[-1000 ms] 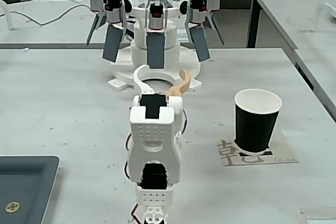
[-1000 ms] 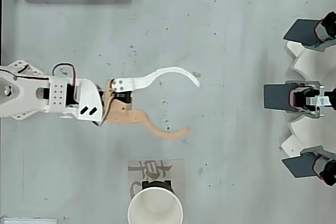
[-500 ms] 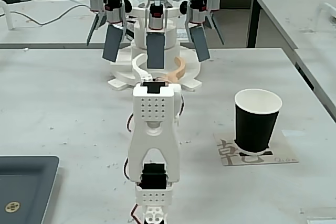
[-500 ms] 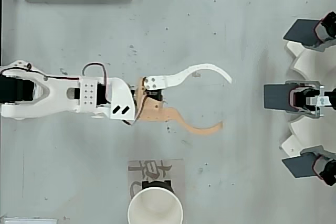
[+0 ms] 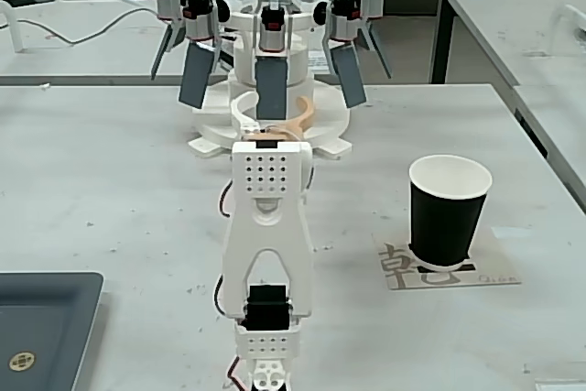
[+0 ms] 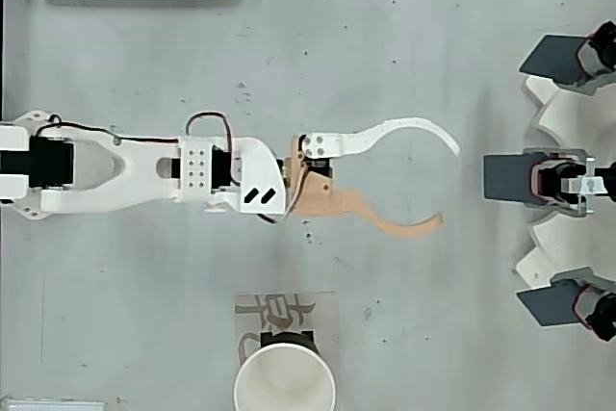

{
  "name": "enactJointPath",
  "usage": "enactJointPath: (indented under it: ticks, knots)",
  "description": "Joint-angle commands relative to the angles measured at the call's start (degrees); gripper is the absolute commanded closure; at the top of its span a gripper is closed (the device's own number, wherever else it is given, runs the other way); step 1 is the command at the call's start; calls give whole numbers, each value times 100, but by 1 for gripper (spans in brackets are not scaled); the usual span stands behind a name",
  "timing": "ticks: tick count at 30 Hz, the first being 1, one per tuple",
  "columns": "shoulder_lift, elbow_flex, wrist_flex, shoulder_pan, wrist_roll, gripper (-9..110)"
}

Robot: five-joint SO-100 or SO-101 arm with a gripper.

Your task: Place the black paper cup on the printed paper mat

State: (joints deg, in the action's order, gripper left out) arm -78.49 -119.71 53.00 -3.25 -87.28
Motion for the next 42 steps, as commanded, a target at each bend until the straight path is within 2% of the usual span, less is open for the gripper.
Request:
enactJointPath:
  ticks: [1, 42]
  knots:
    - [-26, 439, -105, -62, -35, 89]
    - [158, 677, -202, -44, -70, 91]
